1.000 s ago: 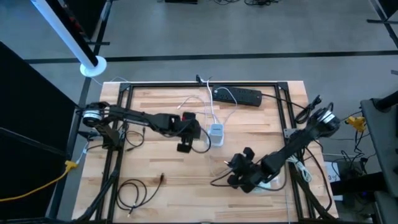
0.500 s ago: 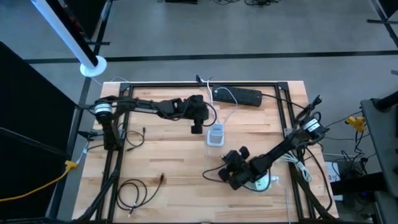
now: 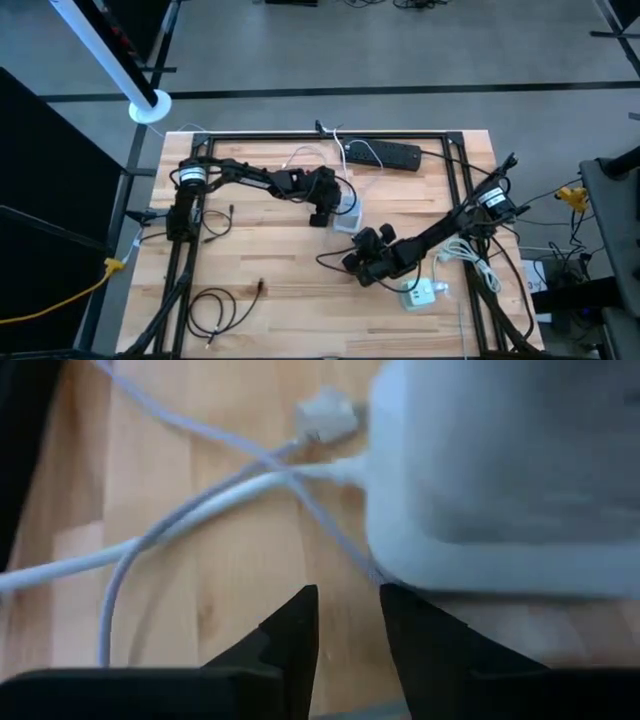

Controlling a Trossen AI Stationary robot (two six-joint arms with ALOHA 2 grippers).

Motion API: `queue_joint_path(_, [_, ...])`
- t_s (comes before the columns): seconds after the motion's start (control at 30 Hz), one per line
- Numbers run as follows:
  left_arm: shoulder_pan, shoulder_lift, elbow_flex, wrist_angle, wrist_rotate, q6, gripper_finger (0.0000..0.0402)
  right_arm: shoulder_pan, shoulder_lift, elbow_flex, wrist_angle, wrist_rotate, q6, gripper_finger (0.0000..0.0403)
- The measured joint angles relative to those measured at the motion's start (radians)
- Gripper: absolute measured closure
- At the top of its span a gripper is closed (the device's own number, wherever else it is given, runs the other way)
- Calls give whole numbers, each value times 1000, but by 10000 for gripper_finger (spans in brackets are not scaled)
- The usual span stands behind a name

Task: Insert USB
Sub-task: Insert the white charger cable into the top white outlet extension

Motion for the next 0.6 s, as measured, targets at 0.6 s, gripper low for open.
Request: queue_joint_path(0.6, [60,-111,-4,-22,-55,89,298,17,-69,-5,-59,55,116,395])
